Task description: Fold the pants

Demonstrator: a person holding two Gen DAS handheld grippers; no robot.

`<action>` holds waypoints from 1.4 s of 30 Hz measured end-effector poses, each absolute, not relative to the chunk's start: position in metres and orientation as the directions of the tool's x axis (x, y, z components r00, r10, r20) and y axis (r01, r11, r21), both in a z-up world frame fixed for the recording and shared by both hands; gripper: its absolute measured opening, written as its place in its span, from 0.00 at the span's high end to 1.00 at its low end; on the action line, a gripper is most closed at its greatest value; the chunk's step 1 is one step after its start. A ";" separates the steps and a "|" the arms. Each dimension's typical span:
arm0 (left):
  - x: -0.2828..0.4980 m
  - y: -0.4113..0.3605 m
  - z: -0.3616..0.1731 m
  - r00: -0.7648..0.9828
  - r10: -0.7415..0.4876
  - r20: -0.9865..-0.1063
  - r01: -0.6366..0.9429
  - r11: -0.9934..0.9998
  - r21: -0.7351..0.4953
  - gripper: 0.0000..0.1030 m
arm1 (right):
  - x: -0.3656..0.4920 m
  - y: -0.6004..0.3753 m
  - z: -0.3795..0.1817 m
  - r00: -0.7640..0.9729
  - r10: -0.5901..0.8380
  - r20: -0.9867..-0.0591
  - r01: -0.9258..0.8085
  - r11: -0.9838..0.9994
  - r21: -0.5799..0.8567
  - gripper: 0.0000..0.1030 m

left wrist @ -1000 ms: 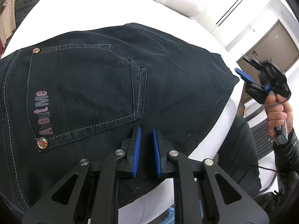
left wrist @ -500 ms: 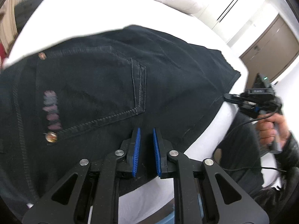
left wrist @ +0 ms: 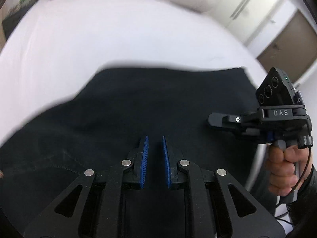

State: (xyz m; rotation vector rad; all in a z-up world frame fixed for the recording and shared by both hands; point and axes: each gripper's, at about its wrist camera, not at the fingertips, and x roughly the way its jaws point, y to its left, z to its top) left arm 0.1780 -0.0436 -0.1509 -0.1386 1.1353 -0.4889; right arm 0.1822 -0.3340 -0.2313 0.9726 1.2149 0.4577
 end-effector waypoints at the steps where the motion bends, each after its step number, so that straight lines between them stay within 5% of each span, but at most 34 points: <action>1: 0.178 -0.036 -0.159 0.324 -0.462 -0.825 0.287 0.880 -0.379 0.87 | 0.186 -0.341 -0.244 0.324 0.753 -0.572 0.207 0.534 0.820 1.00; 3: 0.175 -0.016 -0.164 0.334 -0.522 -0.785 0.240 0.852 -0.464 0.87 | 0.189 -0.360 -0.251 0.391 0.765 -0.512 0.229 0.458 0.859 1.00; 9: 0.178 -0.012 -0.166 0.345 -0.528 -0.776 0.233 0.849 -0.474 0.87 | 0.213 -0.473 -0.240 0.545 0.593 -0.593 0.293 0.527 0.797 1.00; 19: 0.167 -0.017 -0.165 0.368 -0.527 -0.766 0.240 0.850 -0.469 0.87 | 0.190 -0.610 -0.173 0.661 0.035 -0.750 0.604 0.568 0.559 0.94; 25: 0.155 -0.027 -0.150 0.377 -0.469 -0.799 0.241 0.883 -0.404 0.87 | 0.157 -0.487 -0.165 0.613 0.484 -0.625 0.251 0.631 0.734 0.90; 29: 0.158 -0.053 -0.146 0.359 -0.446 -0.820 0.279 0.890 -0.361 0.87 | 0.145 -0.461 -0.228 0.530 0.605 -0.594 0.297 0.524 0.798 1.00; 38: 0.140 -0.003 -0.142 0.408 -0.428 -0.807 0.179 0.904 -0.389 0.87 | 0.086 -0.650 -0.205 0.750 0.215 -0.626 0.514 0.406 0.756 1.00; 40: 0.132 0.009 -0.133 0.434 -0.412 -0.801 0.156 0.910 -0.384 0.87 | 0.074 -0.658 -0.174 0.706 0.074 -0.704 0.599 0.469 0.649 0.95; 42: 0.131 0.010 -0.128 0.437 -0.455 -0.776 0.146 0.887 -0.438 0.87 | 0.067 -0.638 -0.154 0.759 0.184 -0.625 0.487 0.477 0.732 0.95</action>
